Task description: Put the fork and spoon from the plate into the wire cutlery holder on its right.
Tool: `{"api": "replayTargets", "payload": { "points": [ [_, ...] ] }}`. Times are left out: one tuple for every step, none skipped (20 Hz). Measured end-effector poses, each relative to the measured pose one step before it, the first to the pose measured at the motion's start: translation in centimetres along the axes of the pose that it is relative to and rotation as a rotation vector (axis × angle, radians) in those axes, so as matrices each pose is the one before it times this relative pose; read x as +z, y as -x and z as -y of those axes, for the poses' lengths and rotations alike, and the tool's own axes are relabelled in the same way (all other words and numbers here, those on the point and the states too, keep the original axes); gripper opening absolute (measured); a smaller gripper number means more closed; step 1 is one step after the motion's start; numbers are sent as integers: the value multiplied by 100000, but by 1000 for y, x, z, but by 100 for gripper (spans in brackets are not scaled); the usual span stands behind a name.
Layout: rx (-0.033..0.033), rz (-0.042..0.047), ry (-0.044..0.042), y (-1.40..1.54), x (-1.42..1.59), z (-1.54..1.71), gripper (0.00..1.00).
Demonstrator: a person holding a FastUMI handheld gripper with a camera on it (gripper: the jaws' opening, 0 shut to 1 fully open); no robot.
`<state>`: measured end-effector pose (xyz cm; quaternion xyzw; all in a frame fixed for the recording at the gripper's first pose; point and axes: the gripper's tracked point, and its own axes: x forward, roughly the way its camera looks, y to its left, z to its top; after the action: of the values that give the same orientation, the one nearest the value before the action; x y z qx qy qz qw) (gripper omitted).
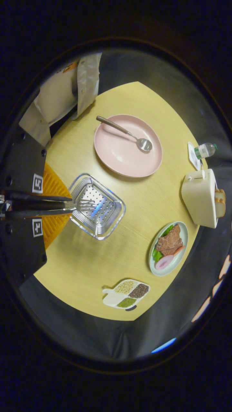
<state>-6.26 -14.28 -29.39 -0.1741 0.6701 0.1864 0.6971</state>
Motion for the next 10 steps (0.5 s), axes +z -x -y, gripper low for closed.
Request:
{"api": "replayTargets", "payload": {
  "points": [
    [-512, 577, -195, -78, -81, 87, 15],
    [283, 379, -543, 78, 53, -96, 17],
    [-143, 786, -334, -2, 18, -75, 27],
    [-245, 1100, -403, 9, 85, 20, 37],
    [-121, 837, -681, 142, -17, -34, 47],
    [359, 1365, -1041, 104, 182, -103, 58],
    [-22, 1698, -1060, 133, 170, -174, 68],
    [-824, 1926, -838, 168, 221, 153, 78],
    [-636, 1803, -984, 169, 125, -14, 88],
    [-272, 1683, -1293, 357, 108, -143, 98]
  ]
}}
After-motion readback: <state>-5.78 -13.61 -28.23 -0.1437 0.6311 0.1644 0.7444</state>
